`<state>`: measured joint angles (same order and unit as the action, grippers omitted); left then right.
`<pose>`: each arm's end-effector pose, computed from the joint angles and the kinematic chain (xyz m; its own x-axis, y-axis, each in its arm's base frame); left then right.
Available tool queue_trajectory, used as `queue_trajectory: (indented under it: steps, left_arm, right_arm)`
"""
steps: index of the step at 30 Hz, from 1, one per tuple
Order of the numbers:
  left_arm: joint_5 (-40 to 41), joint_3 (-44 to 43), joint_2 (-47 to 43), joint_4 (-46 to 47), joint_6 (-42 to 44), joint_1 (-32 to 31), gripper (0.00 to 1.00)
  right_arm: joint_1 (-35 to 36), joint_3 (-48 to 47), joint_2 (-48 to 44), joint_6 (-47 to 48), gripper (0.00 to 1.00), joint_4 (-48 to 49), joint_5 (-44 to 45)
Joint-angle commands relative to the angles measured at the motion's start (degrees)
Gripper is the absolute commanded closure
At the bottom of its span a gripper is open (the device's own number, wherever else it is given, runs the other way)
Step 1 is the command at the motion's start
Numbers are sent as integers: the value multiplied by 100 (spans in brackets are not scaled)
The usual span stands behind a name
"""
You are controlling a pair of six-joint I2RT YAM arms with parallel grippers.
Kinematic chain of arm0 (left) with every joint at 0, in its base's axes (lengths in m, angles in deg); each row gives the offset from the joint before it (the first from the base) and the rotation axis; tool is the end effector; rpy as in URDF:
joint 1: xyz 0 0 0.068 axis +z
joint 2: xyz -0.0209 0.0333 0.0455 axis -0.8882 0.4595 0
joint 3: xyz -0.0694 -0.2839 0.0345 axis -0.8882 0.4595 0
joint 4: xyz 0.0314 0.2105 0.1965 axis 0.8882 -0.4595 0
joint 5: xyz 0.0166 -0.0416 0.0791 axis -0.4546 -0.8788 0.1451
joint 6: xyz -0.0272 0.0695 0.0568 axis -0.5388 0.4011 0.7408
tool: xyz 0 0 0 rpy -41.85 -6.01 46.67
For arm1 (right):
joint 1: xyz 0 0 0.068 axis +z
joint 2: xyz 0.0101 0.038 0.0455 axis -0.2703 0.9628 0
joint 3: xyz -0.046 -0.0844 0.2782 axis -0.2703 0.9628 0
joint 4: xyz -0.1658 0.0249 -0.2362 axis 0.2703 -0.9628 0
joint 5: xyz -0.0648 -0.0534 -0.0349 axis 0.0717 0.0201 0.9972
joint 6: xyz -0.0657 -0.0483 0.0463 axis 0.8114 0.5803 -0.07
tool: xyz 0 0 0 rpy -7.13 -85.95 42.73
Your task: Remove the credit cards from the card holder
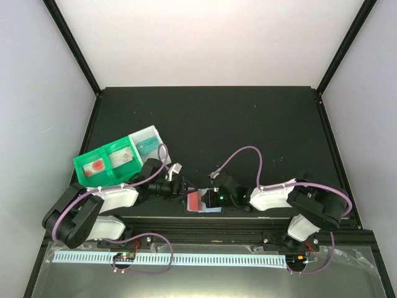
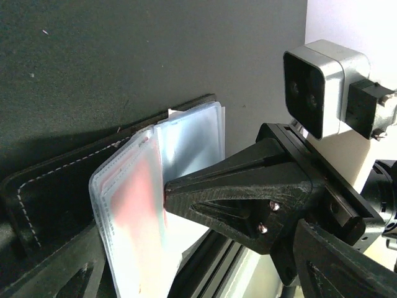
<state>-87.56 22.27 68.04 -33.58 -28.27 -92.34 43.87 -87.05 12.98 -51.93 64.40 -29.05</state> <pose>0.1779 -0.1715 0.0982 -0.9930 -0.0432 -0.1097 0.0763 0.4732 -0.8776 0.1466 0.2758 0.0749 -0.9473 -0.0379 -0.3182 -0.2414 0.7375 0.6307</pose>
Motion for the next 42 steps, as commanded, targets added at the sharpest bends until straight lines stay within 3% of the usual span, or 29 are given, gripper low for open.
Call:
queue_trajectory:
  steps: [1,11,21,27,37,42]
  left_arm:
    - [168,-169,-122,-312,186,-108,19]
    - [1055,-421,-789,-1639,672,-203,22]
    - [654,-330,-387,-903,461,-197,23]
    - [430,-325,43,-587,412,-221,29]
    - [846,-353,-551,-1086,486,-250,40]
    - [965,-430,-540,-1249,520,-286,38]
  right_arm:
    - [21,157,51,17,99,-91,132]
    - [17,154,128,10,99,5,104]
    - [19,197,117,-8,99,25,143]
    - [22,228,100,-29,99,62,148]
    - [21,226,164,-18,99,99,124]
    - [20,200,166,-19,99,91,113]
